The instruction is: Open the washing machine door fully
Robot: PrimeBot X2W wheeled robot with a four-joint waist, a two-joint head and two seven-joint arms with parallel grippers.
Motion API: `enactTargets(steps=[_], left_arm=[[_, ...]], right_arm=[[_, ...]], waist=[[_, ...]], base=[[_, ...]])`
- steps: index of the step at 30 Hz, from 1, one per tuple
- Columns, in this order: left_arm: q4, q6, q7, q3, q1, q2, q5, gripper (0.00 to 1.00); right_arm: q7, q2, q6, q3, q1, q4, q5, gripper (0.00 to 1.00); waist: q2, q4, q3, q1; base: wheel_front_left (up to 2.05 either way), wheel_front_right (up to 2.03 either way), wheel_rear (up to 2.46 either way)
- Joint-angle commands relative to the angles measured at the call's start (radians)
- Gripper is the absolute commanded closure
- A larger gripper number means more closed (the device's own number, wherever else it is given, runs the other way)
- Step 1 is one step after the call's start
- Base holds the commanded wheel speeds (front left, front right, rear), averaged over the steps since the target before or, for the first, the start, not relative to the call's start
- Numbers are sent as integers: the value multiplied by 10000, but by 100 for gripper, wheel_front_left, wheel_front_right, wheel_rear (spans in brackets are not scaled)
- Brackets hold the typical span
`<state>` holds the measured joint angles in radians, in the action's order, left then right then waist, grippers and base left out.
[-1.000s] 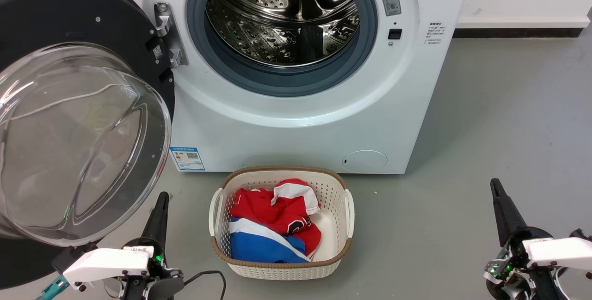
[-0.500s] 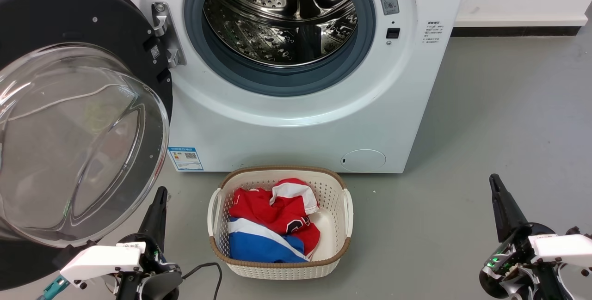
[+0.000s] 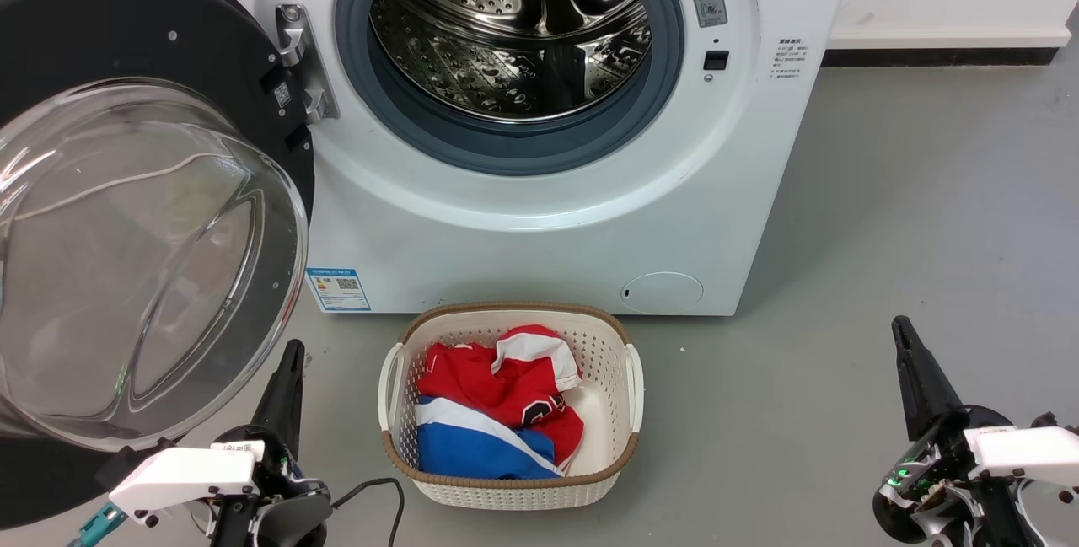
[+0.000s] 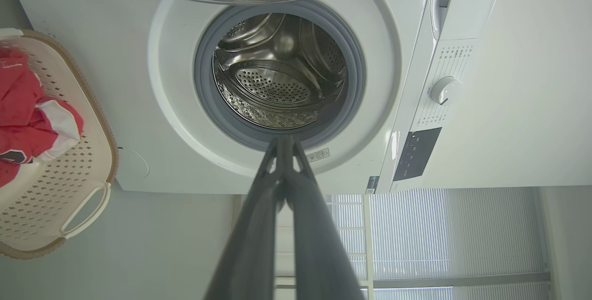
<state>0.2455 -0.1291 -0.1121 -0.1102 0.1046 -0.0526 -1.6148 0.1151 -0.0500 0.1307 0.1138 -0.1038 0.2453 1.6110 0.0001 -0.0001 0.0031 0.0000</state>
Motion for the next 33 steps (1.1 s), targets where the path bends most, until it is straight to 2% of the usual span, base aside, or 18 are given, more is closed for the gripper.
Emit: enactTargets(steps=[1,33], left_arm=[[9,-40,-31,-41,89,-4,-5,100],[7,-40,-45,-55,89,13,17,100]], right_arm=[[14,-5,0,4,-106,11,37,100],[13,-5,0,3,-106,11,37,100]], waist=[[-1,1,0,0],[-1,1,0,0]], base=[[0,0,0],[0,0,0]])
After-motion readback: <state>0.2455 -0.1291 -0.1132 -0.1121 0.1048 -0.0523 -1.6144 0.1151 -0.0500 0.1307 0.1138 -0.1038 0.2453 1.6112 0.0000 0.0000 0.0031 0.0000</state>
